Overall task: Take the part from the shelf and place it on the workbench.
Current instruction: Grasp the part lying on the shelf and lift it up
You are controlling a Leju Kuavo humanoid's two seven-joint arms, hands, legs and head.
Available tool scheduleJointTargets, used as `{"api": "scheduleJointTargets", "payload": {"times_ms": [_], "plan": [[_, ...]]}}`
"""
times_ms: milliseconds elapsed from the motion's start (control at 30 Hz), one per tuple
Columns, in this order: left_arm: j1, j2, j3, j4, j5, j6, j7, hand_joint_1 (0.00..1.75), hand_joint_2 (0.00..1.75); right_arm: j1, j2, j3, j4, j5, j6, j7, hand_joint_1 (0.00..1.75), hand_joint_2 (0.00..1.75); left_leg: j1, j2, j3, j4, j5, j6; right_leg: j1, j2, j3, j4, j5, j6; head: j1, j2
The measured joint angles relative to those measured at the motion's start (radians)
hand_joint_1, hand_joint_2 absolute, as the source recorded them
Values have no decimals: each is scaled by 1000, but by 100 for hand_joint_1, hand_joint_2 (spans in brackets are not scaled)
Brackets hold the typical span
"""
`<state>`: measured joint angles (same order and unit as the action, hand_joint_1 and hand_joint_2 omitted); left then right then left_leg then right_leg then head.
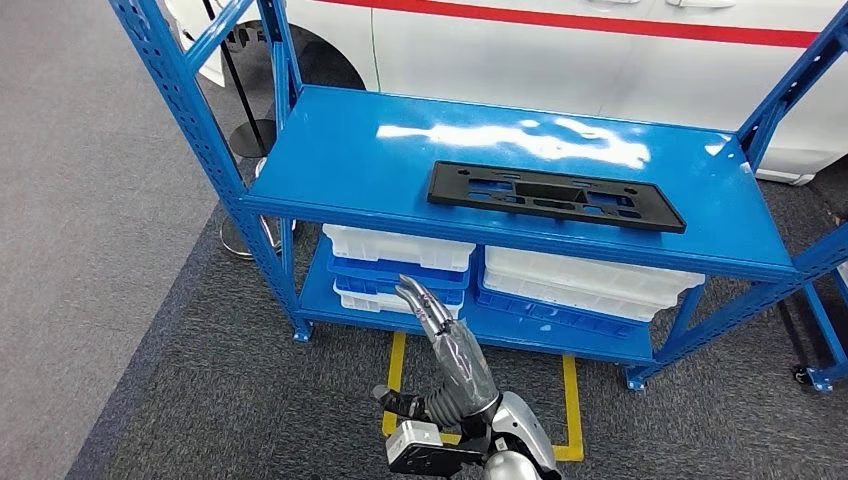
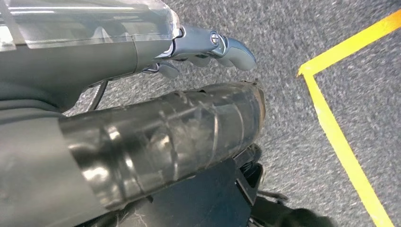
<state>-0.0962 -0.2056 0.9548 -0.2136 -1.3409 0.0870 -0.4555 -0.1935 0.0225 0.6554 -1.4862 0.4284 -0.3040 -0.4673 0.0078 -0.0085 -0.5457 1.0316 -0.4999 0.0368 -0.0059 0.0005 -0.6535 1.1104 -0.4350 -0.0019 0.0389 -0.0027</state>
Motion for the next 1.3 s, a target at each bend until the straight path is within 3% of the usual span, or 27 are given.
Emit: {"api": "scheduleJointTargets", "payload": {"times_ms": [133, 233, 300, 367, 433, 467, 533, 633, 700, 800, 833, 867, 900, 967, 1033, 1133, 1167, 1233, 1300], "plan": [[0, 0, 0, 0, 0, 0, 0, 0, 0, 0, 0, 0, 0, 0, 0, 0, 0, 175, 0, 0, 0, 0, -1, 0, 1, 0, 4, -8, 3, -1, 0, 0], [-1, -1, -1, 2, -1, 2, 0, 0, 0, 3, 0, -1, -2, 18, -18, 1, 0, 175, -3, 1, 3, -3, -8, -12, 7, 0, 28, -57, -8, -11, 0, 0], [1, 0, -3, 2, -2, 5, 1, 0, 0, 18, 2, -2, -3, 54, -47, 3, 0, 175, 0, 4, -71, 133, -63, -35, 5, -2, 58, -84, -23, -24, -1, 0], [4, 1, -4, 2, -4, 8, 1, 0, 0, 34, 2, -2, -3, 80, -66, 5, 0, 175, 5, 5, -142, 242, -77, -51, 1, -2, 86, -94, -40, -30, -2, 0], [4, 2, -5, 2, -5, 8, 1, 0, 0, 40, 2, -2, -3, 83, -67, 5, 0, 175, 8, 6, -105, 136, 2, -52, -2, 0, 100, -87, -58, -23, -2, 0], [4, 2, -6, 2, -7, 8, 1, 0, 0, 41, 2, -2, -3, 84, -67, 5, 0, 175, 7, 6, -79, 76, 26, -51, 0, 0, 106, -83, -68, -18, -2, 0], [2, 2, -8, 2, -10, 9, -1, 0, 0, 44, 2, -2, -2, 85, -69, 6, 0, 175, 4, 6, -48, 12, 31, -37, 3, 1, 112, -82, -80, -6, -1, 0], [5, 3, -8, 2, -13, 10, -2, 0, 0, 49, 2, -1, -2, 86, -73, 6, 0, 175, 3, 2, -31, -2, 18, -12, 2, 1, 121, -72, -83, 10, 0, 0], [6, 3, -8, 2, -13, 10, -2, 0, 0, 51, 2, -2, -3, 87, -81, 6, 0, 175, 5, 1, -10, -9, 10, 2, -1, 0, 95, -15, -100, 18, 1, 0], [7, 3, -9, 2, -12, 11, -2, 0, 0, 62, 2, -3, -4, 99, -103, 6, 0, 175, 3, 1, 18, -11, -14, 9, -2, 0, -30, 163, -152, 25, 1, 0], [8, 4, -9, 2, -12, 11, -2, 0, 0, 68, 1, -4, -5, 107, -111, 6, 0, 175, 3, 1, 29, -11, -23, 9, -2, 0, -67, 197, -156, 25, 1, 0], [10, 4, -8, 2, -12, 11, -2, 0, 0, 73, 1, -5, -6, 113, -117, 6, 0, 175, 3, 0, 43, -11, -34, 9, -1, 0, -86, 198, -143, 23, 1, 0], [12, 4, -8, 2, -12, 11, -2, 0, 0, 76, 1, -6, -7, 118, -121, 6, 0, 175, 2, -2, 60, -12, -46, 8, 0, 0, -89, 164, -111, 19, 1, 0], [13, 3, -9, 3, -12, 11, -2, 0, 0, 80, 0, -9, -11, 125, -127, 7, 0, 175, 2, -2, 93, -13, -73, 4, 6, 1, -68, 45, -14, 8, 1, 0], [12, 1, -9, 4, -12, 10, -2, 0, 0, 83, 0, -12, -14, 138, -137, 9, 0, 175, 2, -3, 113, -22, -93, -5, 16, 1, -50, -32, 36, -5, 1, 0], [10, 0, -9, 4, -12, 9, -3, 0, 0, 90, -1, -17, -25, 174, -168, 14, 0, 175, 1, 0, 135, -29, -89, -23, 18, 1, -20, -63, 27, -21, 1, 0], [10, 0, -9, 4, -12, 9, -4, 0, 0, 92, -2, -18, -30, 187, -181, 15, 0, 175, 1, 1, 131, -6, -78, -26, 15, 2, -1, -77, 22, -26, 1, 0], [9, 1, -9, 4, -12, 9, -5, 0, 0, 97, -3, -20, -39, 214, -204, 20, 0, 175, 2, 2, 73, 95, -72, -31, 11, 2, 38, -101, 11, -35, 0, 0], [10, 1, -9, 5, -12, 10, -5, 0, 0, 104, -4, -23, -46, 238, -225, 26, 0, 175, 3, 3, -19, 211, -116, -37, 11, 1, 72, -113, -9, -39, -1, 0]]}}
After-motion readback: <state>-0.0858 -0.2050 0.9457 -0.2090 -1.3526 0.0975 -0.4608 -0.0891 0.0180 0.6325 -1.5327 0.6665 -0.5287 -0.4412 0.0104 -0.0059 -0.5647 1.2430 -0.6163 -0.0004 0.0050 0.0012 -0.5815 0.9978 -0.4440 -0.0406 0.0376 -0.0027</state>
